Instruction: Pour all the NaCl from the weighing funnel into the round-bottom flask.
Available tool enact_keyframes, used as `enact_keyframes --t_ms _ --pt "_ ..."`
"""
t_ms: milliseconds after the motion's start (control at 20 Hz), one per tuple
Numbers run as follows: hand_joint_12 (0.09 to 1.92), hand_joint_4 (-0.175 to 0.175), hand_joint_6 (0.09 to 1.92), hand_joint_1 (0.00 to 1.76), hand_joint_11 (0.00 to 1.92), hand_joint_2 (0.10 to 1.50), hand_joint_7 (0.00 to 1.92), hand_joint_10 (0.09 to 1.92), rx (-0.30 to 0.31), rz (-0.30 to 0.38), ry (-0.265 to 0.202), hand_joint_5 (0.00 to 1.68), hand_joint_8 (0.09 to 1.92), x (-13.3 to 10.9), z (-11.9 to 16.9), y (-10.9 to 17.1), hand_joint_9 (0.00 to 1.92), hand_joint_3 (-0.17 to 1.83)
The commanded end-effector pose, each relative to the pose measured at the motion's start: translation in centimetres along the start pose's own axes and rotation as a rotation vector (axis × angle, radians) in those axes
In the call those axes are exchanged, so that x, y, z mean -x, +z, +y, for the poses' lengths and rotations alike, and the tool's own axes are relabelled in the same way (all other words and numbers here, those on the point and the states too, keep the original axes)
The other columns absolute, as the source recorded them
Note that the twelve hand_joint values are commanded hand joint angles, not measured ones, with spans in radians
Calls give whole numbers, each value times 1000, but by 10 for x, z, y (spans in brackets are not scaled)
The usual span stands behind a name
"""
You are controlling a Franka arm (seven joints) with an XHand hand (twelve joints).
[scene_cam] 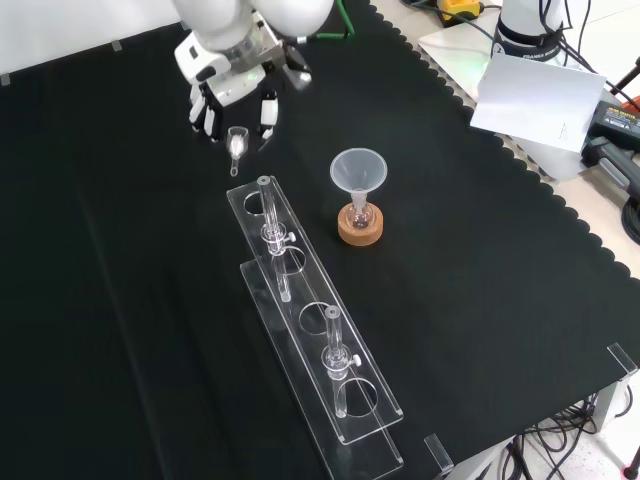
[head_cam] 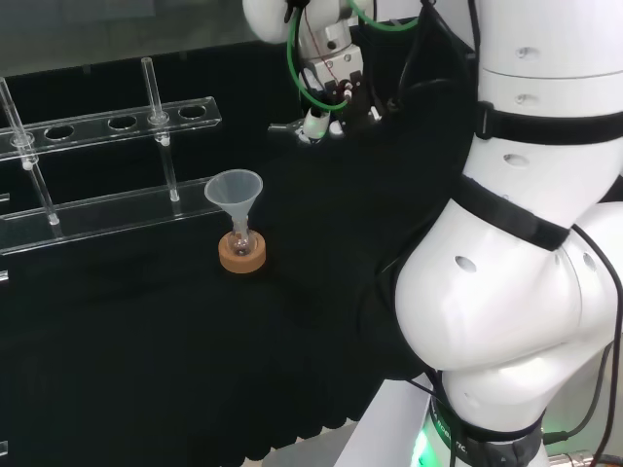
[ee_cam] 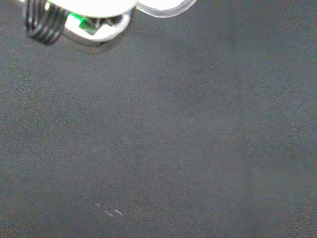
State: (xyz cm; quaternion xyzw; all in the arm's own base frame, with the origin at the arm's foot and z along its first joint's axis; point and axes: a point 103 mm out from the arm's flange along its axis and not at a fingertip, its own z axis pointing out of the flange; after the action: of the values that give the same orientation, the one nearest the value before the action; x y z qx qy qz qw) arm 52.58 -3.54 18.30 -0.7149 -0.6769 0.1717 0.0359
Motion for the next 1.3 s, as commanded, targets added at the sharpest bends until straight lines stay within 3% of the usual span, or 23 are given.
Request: enact_keyframes --t_ms 50,700,800,900,1300 --pt "1022 175 567 1126 862 698 624 340 -8 -25 22 1307 687 12 -36 -13 1001 557" --pt "1030 175 565 1126 855 699 609 335 2 -34 46 1308 689 9 -83 -33 987 554" --pt "1031 175 564 1126 854 700 608 334 24 -46 57 1308 690 5 -103 -38 986 554" --pt "1032 175 564 1126 853 700 607 334 -6 -48 42 1308 690 3 -107 -40 985 553" --pt "1034 175 564 1126 850 700 603 334 -2 -83 50 1308 691 -31 -152 -59 982 552"
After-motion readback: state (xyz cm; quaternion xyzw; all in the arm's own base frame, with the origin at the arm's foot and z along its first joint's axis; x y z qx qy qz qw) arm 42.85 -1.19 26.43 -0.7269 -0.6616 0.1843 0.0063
